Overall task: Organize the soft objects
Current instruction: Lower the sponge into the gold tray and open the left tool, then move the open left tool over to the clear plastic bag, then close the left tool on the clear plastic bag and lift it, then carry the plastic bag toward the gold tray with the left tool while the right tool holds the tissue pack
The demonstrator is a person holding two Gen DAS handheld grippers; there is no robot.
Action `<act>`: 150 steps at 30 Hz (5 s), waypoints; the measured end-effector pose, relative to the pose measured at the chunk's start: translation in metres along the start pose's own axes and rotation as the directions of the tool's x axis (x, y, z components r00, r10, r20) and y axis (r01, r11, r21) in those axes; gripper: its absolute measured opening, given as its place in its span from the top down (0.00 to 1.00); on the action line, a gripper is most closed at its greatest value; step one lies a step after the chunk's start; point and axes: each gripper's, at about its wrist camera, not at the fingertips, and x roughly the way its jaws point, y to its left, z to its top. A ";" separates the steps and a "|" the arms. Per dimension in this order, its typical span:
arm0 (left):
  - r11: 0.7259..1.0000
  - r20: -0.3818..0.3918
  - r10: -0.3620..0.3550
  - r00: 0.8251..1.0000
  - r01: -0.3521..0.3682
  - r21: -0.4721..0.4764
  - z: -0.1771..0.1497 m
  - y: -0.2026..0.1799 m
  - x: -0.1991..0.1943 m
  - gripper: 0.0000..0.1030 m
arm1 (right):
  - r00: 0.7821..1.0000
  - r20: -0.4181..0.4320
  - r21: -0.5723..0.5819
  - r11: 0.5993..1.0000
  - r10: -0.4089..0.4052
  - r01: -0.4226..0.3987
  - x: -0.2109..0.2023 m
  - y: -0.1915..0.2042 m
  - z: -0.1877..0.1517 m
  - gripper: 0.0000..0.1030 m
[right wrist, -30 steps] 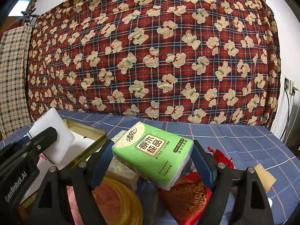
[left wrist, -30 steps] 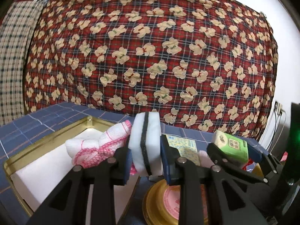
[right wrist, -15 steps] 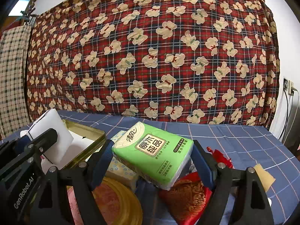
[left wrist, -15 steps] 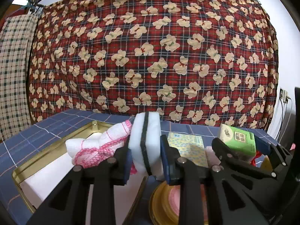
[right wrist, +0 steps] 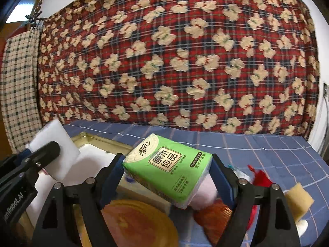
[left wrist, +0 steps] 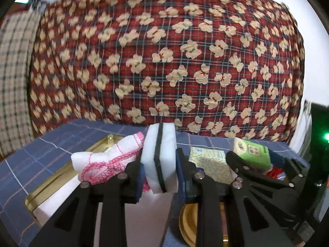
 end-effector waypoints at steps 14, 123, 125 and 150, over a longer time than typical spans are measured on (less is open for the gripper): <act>0.983 -0.125 -0.103 0.987 0.081 -0.167 0.034 0.097 0.016 0.75 | 0.981 -0.116 -0.008 0.988 0.154 -0.156 0.040 0.051 0.028 0.19; 0.758 -0.628 -0.368 0.686 0.613 0.225 -0.096 -0.208 0.013 0.61 | 0.935 -0.300 0.283 0.918 -0.192 0.279 -0.080 -0.229 -0.084 0.19; 0.759 -0.619 -0.391 0.681 0.619 0.203 -0.095 -0.204 0.013 0.62 | 0.936 -0.296 0.284 0.918 -0.190 0.276 -0.081 -0.229 -0.084 0.19; 0.854 -0.301 -0.375 0.877 0.453 0.257 -0.048 -0.162 0.011 0.67 | 0.983 0.002 0.287 0.942 -0.182 0.173 -0.103 -0.183 -0.053 0.19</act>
